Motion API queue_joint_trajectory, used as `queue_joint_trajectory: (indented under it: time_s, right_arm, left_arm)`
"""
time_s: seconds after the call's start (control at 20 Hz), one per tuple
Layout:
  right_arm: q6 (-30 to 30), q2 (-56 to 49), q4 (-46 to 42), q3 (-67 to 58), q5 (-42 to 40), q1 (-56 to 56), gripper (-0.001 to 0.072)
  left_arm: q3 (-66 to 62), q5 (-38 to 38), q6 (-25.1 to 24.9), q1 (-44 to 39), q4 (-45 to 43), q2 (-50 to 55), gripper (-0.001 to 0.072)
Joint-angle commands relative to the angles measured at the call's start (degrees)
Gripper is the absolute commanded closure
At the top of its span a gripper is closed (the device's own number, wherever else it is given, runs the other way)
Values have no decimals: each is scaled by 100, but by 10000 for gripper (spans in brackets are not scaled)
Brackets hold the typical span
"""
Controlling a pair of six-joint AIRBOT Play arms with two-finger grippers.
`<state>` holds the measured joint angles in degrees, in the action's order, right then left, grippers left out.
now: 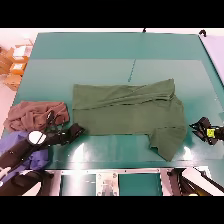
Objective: Fold the shirts.
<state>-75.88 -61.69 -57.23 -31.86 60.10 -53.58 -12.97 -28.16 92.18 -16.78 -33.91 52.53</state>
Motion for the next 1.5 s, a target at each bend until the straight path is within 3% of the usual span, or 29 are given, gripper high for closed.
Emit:
queue_joint_trajectory:
  time_s: [0.0, 0.25, 0.45, 0.85, 0.9, 1.0, 1.05, 1.15, 1.3, 1.45]
  right_arm:
    - [-4, 0, -11, -15, 260, -11, 258]
    - [-332, 13, -452, -39, 1034, -127, 257]
    - [-837, 15, -1239, 109, 1908, -118, 258]
    - [-918, 9, -479, 1224, 1202, 1202, 260]
    - [-916, 11, -369, 1211, 1067, 1316, 293]
    - [-710, 15, -33, 1099, 1043, 1353, 590]
    - [-619, 44, 50, 951, 1176, 1353, 674]
    - [-686, 315, -131, 546, 1408, 1349, 691]
    - [-1808, 1023, -1808, -280, 2022, 1349, 692]
    - [-1971, 1405, -2535, -380, 2308, 1351, 692]
  left_arm:
    - [-205, 372, -651, -264, 684, 396, 667]
    - [-490, -647, -925, 876, -205, 396, 686]
    - [-490, -1176, -1484, 1440, -334, 396, 686]
    - [-496, -1182, -1628, 1445, -295, 396, 685]
    - [-496, -1196, -1628, 1445, -295, 396, 686]
    - [-518, -1362, -1759, 1445, -315, 396, 686]
    - [-603, -1545, -1768, 1445, -431, 396, 686]
    - [-944, -2116, -1421, 1445, -1078, 356, 687]
    - [-1526, -3143, -101, 1445, -3038, -177, 687]
    - [-1834, -3729, 122, 1445, -3318, -369, 687]
